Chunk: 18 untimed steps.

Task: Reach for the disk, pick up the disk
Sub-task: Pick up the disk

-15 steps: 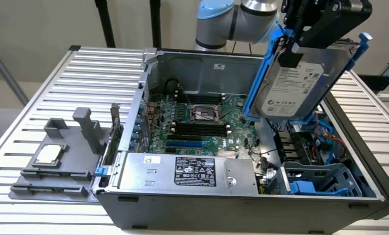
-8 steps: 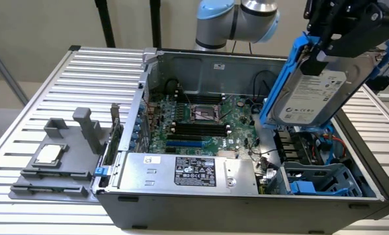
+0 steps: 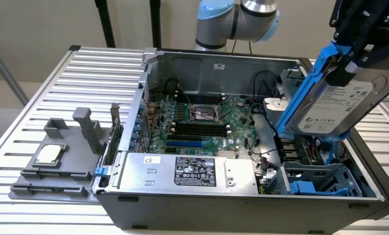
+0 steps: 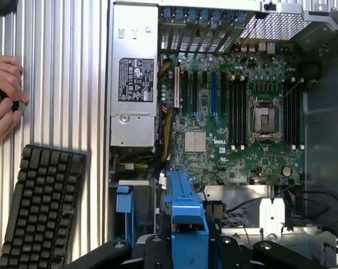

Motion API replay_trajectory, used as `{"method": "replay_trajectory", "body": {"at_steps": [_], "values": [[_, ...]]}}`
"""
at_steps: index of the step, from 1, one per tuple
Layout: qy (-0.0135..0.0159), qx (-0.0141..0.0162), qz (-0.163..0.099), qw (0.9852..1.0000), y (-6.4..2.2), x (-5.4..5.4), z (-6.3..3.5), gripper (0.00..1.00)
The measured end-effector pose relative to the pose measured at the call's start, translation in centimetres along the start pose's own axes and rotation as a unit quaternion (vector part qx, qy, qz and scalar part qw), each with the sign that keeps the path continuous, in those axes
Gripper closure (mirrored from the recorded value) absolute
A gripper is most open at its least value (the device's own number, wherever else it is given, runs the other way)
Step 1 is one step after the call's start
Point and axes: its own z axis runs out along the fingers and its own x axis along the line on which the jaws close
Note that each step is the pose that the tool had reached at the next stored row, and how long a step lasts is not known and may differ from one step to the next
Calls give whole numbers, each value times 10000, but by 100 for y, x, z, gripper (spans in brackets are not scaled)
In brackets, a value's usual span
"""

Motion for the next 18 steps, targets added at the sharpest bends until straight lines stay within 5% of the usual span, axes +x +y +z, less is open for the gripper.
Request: {"method": "replay_trajectory", "body": {"at_steps": [18], "values": [[-1, 0, 0, 10000, -326, 410, -10, 67]]}}
